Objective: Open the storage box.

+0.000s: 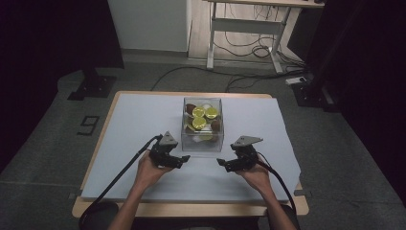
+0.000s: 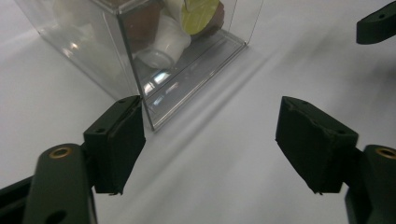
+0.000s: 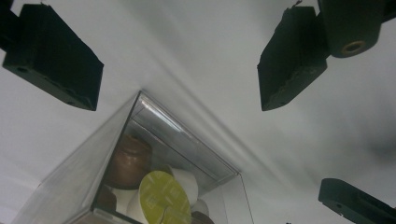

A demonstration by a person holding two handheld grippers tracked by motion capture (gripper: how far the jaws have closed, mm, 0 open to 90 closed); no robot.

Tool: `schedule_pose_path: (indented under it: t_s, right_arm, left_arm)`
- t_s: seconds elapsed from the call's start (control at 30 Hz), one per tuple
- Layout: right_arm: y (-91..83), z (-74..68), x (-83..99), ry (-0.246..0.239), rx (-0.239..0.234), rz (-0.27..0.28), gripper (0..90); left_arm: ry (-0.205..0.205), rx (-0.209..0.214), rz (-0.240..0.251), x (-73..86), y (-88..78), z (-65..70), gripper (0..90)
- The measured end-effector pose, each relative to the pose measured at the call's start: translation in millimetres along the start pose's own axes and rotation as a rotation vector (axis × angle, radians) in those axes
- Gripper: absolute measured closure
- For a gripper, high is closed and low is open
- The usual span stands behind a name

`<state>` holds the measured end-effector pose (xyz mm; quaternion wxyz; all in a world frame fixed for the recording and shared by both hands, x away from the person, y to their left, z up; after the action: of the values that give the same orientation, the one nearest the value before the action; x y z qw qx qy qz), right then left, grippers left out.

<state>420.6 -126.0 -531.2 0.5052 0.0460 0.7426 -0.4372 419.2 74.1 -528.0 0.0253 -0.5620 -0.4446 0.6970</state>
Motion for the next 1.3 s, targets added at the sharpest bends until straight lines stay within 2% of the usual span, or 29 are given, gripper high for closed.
schedule_pose_path:
  t_s: [0.2, 0.3, 0.5, 0.77, 0.9, 1.3]
  right_arm:
    - [4.9, -2.3, -6.3, -0.02, 0.007, -0.001, 18.7]
    - [7.0, -3.6, -9.1, -0.029, 0.007, -0.002, 21.9]
    - [11.4, -6.7, -16.2, -0.024, -0.004, 0.006, 29.4]
    - [17.2, -9.1, -23.0, -0.038, -0.012, 0.011, 38.8]
    - [19.3, -9.2, -25.4, -0.03, -0.016, 0.015, 42.7]
    - [27.8, -7.5, -37.8, -0.024, 0.013, 0.036, 59.2]
  left_arm:
    - [0.012, 0.005, 0.015, -7.4, 3.3, 0.8, 31.4]
    - [0.005, 0.017, 0.024, -10.6, 4.8, 0.5, 34.7]
    - [0.015, 0.019, 0.023, -15.4, 9.3, 1.4, 39.6]
    - [0.0, 0.023, 0.034, -21.6, 14.4, -0.8, 45.9]
    - [0.0, 0.024, 0.039, -25.1, 16.7, -1.1, 48.1]
    - [-0.002, 0.008, 0.057, -32.1, 22.6, -4.3, 57.8]
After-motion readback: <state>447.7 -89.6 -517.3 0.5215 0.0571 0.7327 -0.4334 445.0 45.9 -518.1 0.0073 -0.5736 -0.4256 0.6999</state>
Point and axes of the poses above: each handheld gripper's, and its own axes: y roughly forward along the jaws, x roughly out of its underside, z roughly to its right, the point moved 9 cm from there along y, roughly forward along the jaws, and after that the axes turned 5 degrees about y, right-handed, at the moved point
